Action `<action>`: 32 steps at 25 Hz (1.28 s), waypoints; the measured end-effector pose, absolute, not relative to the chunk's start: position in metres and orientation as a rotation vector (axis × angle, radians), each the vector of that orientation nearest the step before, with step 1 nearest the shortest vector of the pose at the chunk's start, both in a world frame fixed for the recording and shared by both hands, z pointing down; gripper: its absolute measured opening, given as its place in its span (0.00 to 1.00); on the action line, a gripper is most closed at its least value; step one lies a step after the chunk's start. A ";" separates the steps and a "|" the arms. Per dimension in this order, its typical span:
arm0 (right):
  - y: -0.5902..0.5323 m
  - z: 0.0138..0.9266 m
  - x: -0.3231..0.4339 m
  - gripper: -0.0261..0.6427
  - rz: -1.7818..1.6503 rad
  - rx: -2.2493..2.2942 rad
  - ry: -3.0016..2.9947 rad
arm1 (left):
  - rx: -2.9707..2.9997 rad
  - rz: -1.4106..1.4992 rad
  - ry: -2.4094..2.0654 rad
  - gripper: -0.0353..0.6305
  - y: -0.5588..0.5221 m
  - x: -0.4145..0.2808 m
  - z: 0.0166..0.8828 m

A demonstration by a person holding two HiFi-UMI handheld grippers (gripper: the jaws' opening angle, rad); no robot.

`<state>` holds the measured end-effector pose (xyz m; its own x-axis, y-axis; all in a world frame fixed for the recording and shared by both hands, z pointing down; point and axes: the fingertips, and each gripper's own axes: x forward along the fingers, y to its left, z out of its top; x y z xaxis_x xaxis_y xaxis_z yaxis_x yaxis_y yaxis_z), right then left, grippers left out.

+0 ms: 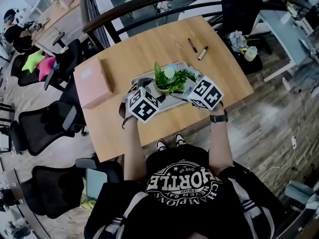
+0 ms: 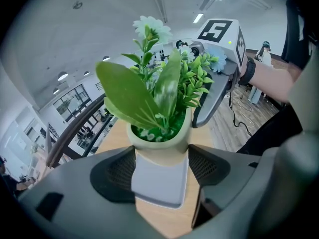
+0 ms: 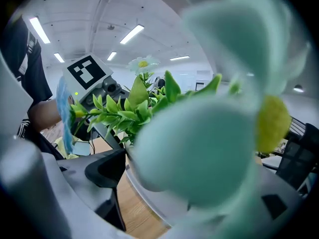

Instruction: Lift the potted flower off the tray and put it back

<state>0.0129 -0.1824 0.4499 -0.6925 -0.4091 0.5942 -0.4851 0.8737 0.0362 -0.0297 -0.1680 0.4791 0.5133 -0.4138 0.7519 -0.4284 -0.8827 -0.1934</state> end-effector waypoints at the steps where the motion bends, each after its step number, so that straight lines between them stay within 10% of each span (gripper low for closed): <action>1: -0.182 0.450 0.017 0.66 0.166 0.653 -2.425 | 2.722 1.342 -0.747 0.57 -0.168 -0.026 0.480; 32: -0.187 0.514 0.120 0.66 0.288 0.740 -2.391 | 2.690 1.400 -0.617 0.57 -0.175 0.078 0.546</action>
